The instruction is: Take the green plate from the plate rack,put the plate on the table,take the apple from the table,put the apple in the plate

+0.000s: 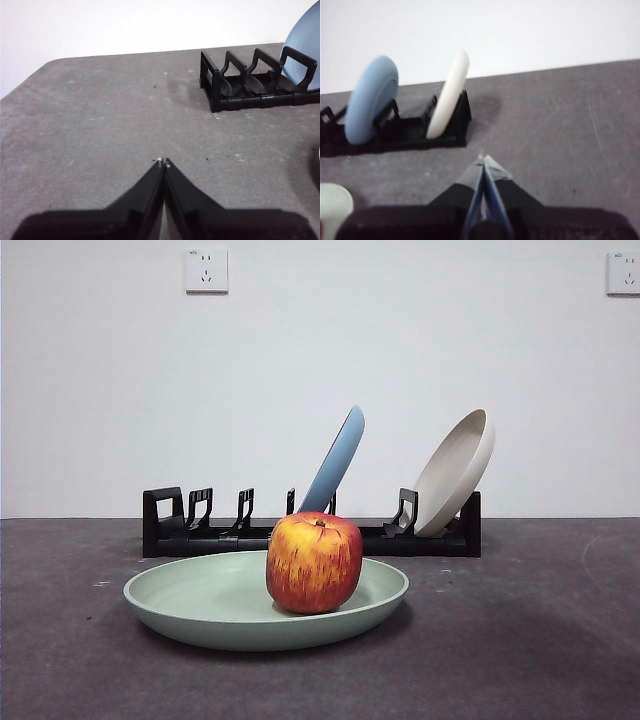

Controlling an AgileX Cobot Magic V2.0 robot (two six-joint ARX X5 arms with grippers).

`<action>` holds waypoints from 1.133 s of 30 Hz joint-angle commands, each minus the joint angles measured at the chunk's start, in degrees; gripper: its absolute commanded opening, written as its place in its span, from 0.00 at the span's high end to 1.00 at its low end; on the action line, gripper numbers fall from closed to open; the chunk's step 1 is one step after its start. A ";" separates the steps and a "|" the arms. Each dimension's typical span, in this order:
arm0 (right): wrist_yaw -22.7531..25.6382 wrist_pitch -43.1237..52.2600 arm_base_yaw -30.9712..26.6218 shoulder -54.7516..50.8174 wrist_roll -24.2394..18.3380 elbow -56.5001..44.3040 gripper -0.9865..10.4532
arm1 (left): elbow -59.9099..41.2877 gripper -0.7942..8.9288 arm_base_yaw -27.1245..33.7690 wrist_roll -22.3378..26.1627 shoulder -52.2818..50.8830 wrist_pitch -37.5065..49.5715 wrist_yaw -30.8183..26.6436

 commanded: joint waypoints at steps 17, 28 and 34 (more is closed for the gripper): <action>0.00 1.79 -0.39 -6.60 1.99 -11.80 0.91 | -0.74 0.92 0.20 -0.35 -0.15 0.20 -0.13; 0.13 1.79 -0.37 -6.25 2.21 -11.74 0.91 | -0.74 0.92 0.20 -0.35 -0.15 0.20 -0.11; 0.13 1.79 -0.39 -6.16 2.21 -11.74 0.91 | -0.74 0.92 0.20 -0.35 -0.15 0.20 -0.11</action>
